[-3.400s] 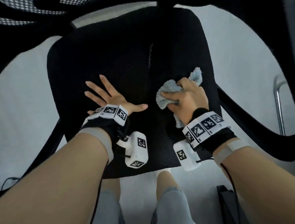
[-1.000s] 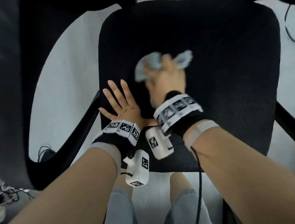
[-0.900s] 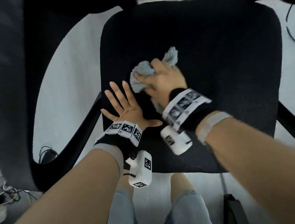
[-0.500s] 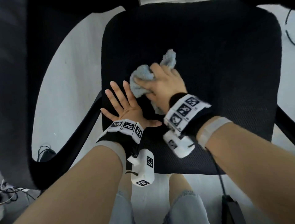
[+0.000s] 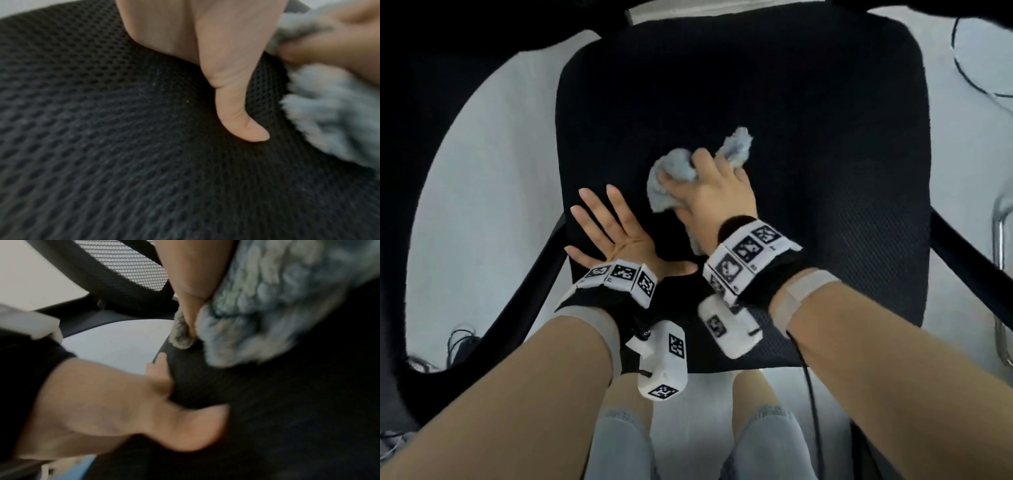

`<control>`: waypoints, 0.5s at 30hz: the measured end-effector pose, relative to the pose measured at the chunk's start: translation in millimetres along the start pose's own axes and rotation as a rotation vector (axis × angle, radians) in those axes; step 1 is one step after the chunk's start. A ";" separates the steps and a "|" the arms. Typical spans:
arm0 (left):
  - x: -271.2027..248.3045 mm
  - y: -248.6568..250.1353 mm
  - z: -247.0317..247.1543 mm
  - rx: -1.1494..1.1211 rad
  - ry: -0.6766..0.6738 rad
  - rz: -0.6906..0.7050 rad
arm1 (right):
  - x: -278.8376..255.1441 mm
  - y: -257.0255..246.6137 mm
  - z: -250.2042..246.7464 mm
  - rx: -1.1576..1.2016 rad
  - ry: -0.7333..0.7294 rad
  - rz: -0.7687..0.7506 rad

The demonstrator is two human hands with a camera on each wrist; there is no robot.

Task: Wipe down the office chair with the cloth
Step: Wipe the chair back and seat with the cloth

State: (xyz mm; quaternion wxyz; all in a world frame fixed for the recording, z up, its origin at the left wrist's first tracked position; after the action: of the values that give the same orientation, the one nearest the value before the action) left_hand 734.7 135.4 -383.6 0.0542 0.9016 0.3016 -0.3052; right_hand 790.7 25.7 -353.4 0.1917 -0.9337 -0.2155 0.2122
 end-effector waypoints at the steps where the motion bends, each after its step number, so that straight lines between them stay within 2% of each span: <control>1: -0.4 -0.5 -1.2 -0.004 -0.027 0.009 | -7.5 7.9 -4.4 -0.024 -0.051 -0.065; 2: 0.1 -1.2 -2.6 -0.003 -0.059 0.026 | -16.1 26.1 -11.4 -0.044 -0.045 -0.020; 3: 0.6 -2.2 -0.2 0.001 -0.085 0.041 | -27.8 50.4 -21.0 -0.008 0.039 0.114; 6: 0.2 -4.3 -1.3 0.000 -0.100 0.061 | -73.7 126.9 -51.7 0.157 0.453 0.673; 7: 0.9 -4.8 -2.1 -0.006 -0.090 0.065 | -83.0 135.2 -54.2 0.138 0.488 0.800; 8: -0.3 -4.4 -2.2 -0.009 -0.090 0.069 | -82.2 134.3 -51.3 0.095 0.449 0.871; 9: 0.0 -3.8 -2.2 -0.011 -0.078 0.079 | -73.3 123.5 -44.3 0.058 0.390 0.881; 10: 1.4 -3.9 -1.4 -0.009 -0.065 0.075 | -60.3 105.2 -35.4 0.053 0.334 0.829; 11: 2.4 -4.2 2.1 -0.011 -0.051 0.059 | -43.0 81.0 -22.6 0.061 0.270 0.696; 14: -2.0 -2.9 3.5 -0.021 0.092 0.008 | -16.1 -8.3 17.2 0.002 -0.039 -0.018; 15: -4.6 -2.8 0.6 -0.025 0.101 0.003 | -19.1 -20.4 18.2 -0.067 -0.050 -0.195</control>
State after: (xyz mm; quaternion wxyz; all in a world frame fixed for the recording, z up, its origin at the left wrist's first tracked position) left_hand 729.9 135.1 -381.1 0.0507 0.9156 0.3065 -0.2552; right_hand 759.7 38.3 -353.4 0.1744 -0.9086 -0.3171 0.2087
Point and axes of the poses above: each hand's wrist, its own x-axis towards the middle knuckle, its own z-axis out of the palm, y = z × x, the point moved 4 cm from there along x, towards the middle knuckle, and after that the axes turned 13 degrees about -z, right-handed, at the moved point
